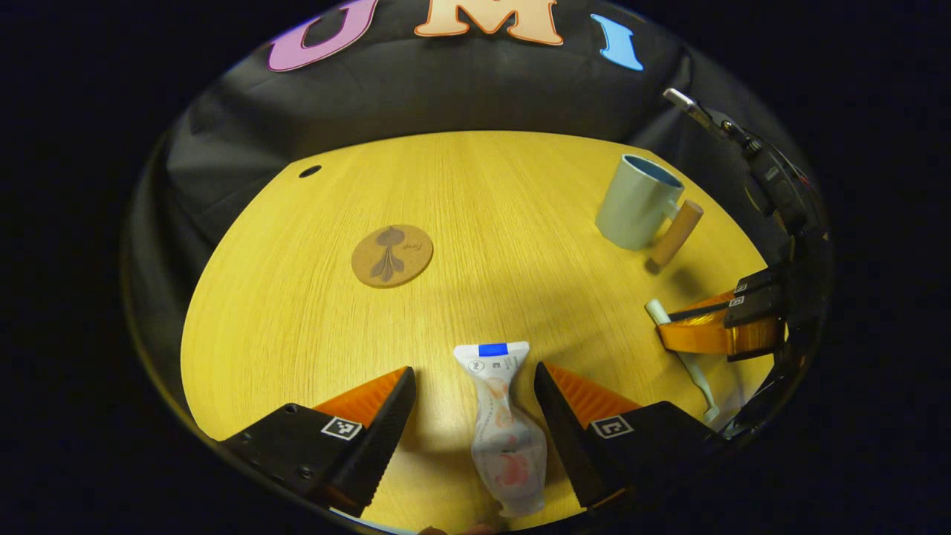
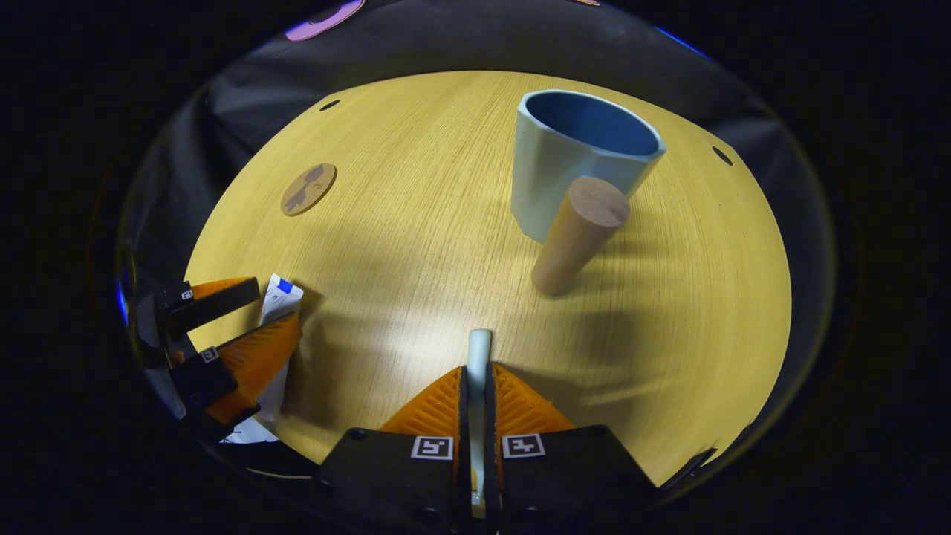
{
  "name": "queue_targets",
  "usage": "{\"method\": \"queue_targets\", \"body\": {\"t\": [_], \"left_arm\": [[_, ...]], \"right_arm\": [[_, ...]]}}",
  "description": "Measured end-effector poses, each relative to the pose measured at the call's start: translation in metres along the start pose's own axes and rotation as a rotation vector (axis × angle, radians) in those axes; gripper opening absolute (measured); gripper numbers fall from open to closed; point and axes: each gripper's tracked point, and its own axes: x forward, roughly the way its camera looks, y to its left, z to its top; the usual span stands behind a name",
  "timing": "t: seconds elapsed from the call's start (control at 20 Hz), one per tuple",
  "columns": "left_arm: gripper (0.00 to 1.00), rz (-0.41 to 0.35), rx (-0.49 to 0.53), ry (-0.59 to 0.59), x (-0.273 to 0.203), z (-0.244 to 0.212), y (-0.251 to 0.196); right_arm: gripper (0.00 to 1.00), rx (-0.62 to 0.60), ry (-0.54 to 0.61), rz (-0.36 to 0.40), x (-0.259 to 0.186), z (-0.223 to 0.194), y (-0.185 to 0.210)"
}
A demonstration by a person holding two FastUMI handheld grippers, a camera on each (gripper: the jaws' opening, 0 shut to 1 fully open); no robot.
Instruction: Put the toothbrush and toothpaste on the desktop into the cup, then pick up the cup and place it on the coaster on the desktop.
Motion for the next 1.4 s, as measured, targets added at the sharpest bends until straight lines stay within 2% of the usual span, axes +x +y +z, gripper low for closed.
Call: {"method": "queue_targets", "body": {"t": [0.15, 0.3, 0.35, 0.4, 0.45, 0.55, 0.6, 0.65, 0.75, 0.9, 1.05, 1.1, 1.25, 1.4], "left_arm": [[0.96, 0.003, 0.007, 0.002, 0.001, -0.001, 0.001], [0.89, 0.01, -0.005, 0.009, 0.001, -0.001, 0.0], [0.79, 0.007, -0.007, 0.005, 0.003, 0.0, -0.002], [0.77, 0.005, -0.006, 0.0, 0.003, 0.0, -0.005], [0.56, 0.007, -0.007, -0.018, 0.004, 0.002, -0.005], [0.34, -0.002, -0.01, -0.044, 0.006, 0.003, -0.01], [0.28, 0.006, -0.007, -0.053, 0.006, 0.004, -0.011], [0.15, 0.011, -0.006, -0.06, 0.006, 0.003, -0.012], [0.08, 0.011, -0.007, -0.056, 0.007, 0.004, -0.013], [0.01, -0.002, -0.03, -0.059, 0.006, 0.006, -0.012], [0.01, -0.003, -0.043, -0.073, 0.005, 0.01, -0.013], [0.0, -0.006, -0.053, -0.076, 0.005, 0.012, -0.015], [0.0, -0.035, -0.096, -0.098, -0.002, 0.018, -0.023], [0.0, -0.048, -0.08, -0.15, -0.014, 0.034, -0.027]], "right_arm": [[0.1, -0.002, -0.003, 0.004, 0.0, 0.0, 0.0], [0.1, -0.005, -0.008, 0.006, 0.0, 0.0, 0.0], [0.1, -0.006, -0.01, 0.007, 0.0, 0.001, 0.0], [0.1, -0.006, -0.013, 0.008, 0.001, -0.001, -0.001], [0.1, -0.005, -0.018, 0.009, 0.002, -0.002, -0.002], [0.1, -0.01, -0.029, 0.011, -0.001, -0.001, 0.0], [0.1, -0.012, -0.033, 0.012, 0.0, 0.0, 0.001], [0.1, -0.011, -0.035, 0.013, 0.0, 0.0, 0.001], [0.1, -0.007, -0.04, 0.014, 0.0, 0.001, 0.001], [0.1, -0.012, -0.064, 0.013, 0.0, 0.001, 0.0], [0.1, -0.001, -0.096, 0.029, -0.002, 0.002, 0.0], [0.07, 0.019, -0.105, 0.049, -0.002, 0.002, 0.002], [0.09, 0.078, -0.151, 0.087, -0.007, 0.007, 0.001], [0.1, 0.078, -0.222, 0.099, -0.017, 0.017, -0.005]]}}
